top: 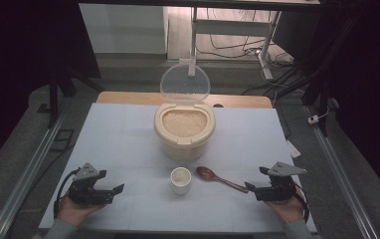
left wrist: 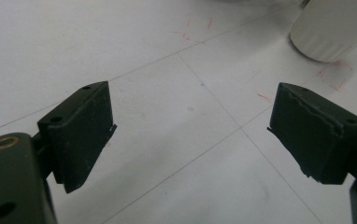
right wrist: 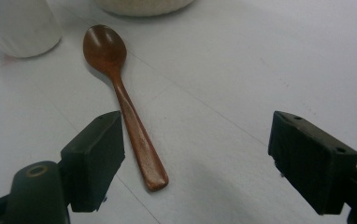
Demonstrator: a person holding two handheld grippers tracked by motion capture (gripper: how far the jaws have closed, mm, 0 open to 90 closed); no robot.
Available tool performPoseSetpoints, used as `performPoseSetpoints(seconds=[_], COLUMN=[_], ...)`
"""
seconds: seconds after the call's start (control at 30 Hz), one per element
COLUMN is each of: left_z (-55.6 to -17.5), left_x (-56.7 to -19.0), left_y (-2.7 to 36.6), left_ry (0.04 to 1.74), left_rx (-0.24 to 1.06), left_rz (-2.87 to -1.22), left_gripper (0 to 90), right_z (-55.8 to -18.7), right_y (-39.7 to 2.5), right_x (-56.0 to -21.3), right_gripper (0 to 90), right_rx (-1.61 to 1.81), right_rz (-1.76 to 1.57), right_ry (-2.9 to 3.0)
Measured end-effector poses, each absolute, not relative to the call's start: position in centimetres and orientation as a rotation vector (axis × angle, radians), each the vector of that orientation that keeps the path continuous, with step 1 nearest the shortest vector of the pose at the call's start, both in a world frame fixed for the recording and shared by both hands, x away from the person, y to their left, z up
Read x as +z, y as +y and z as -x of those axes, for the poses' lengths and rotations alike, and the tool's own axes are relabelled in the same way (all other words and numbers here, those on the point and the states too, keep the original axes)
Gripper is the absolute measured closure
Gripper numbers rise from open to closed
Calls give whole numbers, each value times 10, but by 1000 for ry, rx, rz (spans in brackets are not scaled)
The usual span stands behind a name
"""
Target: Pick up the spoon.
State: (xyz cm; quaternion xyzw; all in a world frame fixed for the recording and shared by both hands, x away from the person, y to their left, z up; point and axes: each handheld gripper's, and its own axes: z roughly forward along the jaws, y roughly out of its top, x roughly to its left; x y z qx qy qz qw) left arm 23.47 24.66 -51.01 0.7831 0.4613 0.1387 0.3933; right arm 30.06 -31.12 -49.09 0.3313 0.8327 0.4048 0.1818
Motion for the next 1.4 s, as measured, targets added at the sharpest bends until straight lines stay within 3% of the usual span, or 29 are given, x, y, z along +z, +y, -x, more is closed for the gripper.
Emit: performPoseSetpoints(seconds=[0.63, 0.93, 1.4], left_z=[-235, -238, -240], left_x=[-508, -510, -512], left_y=[246, 244, 243], left_ry=[1151, 1151, 1158], left_rx=[405, 381, 373], left_rz=[-1997, -2012, -2027], left_gripper=[150, 148, 145], right_z=[-301, -301, -311], right_y=[-308, -302, -283], right_x=[-489, -473, -457], right_gripper=[206, 250, 231], right_rx=[1149, 1146, 993], right_rz=[-940, -892, -847], right_ry=[2376, 2432, 2553])
